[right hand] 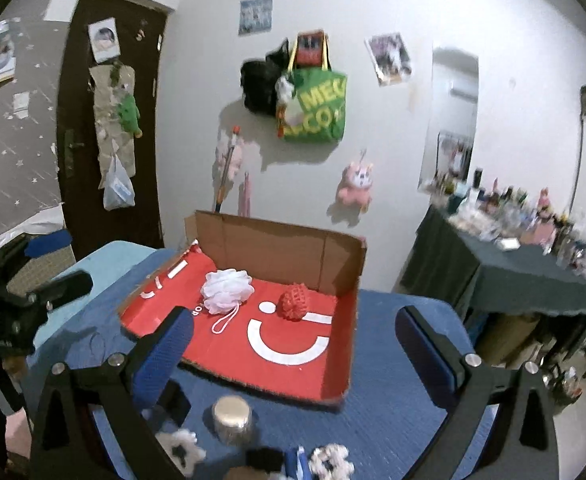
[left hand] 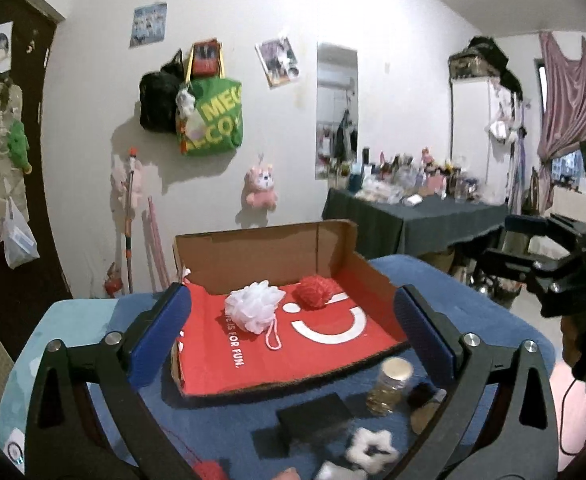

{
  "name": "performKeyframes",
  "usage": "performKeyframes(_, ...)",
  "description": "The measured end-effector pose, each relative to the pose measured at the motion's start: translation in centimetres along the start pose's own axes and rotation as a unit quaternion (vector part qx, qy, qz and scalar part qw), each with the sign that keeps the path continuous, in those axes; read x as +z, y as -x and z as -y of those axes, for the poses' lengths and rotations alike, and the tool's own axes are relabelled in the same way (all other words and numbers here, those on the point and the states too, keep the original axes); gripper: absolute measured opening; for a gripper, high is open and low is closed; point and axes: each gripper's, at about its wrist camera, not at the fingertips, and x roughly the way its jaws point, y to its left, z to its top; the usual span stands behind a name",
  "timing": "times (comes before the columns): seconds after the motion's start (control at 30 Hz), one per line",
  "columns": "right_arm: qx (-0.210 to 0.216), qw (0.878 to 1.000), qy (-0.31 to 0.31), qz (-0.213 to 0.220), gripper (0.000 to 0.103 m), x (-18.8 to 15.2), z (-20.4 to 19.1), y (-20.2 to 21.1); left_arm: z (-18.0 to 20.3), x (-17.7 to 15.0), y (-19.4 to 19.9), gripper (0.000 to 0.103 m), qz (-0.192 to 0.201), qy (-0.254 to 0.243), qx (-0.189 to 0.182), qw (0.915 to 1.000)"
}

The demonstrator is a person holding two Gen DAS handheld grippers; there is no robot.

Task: Organize soft objects
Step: 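Withdraw both open tools from the box back over the bed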

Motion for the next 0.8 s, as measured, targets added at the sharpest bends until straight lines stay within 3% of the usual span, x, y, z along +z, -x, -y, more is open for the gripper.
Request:
performKeyframes(0.2,-0.015,0.999,0.003,0.032,0.103,-4.0,-1.2,5.0,1.5,-2.6,4.9,0.103,0.036,0.016,-0.005,0.9992)
performKeyframes(0.43,-0.035,0.998,-0.018,0.039,0.103,-9.4,-2.3,6.5,3.1,-6.7,7.2,0.103,0.048,0.02,0.009,0.9986)
performKeyframes(0.63,-0.04,0.998,-0.037,0.034,0.103,-14.2,-3.2,5.7,4.4,-10.9,7.0,0.103,0.032,0.012,0.016,0.9993)
performKeyframes(0.8,-0.039,0.998,-0.052,0.009,0.103,-17.2,-3.2,4.2,4.5,-13.7,5.5,0.103,-0.011,0.023,0.009,0.9996)
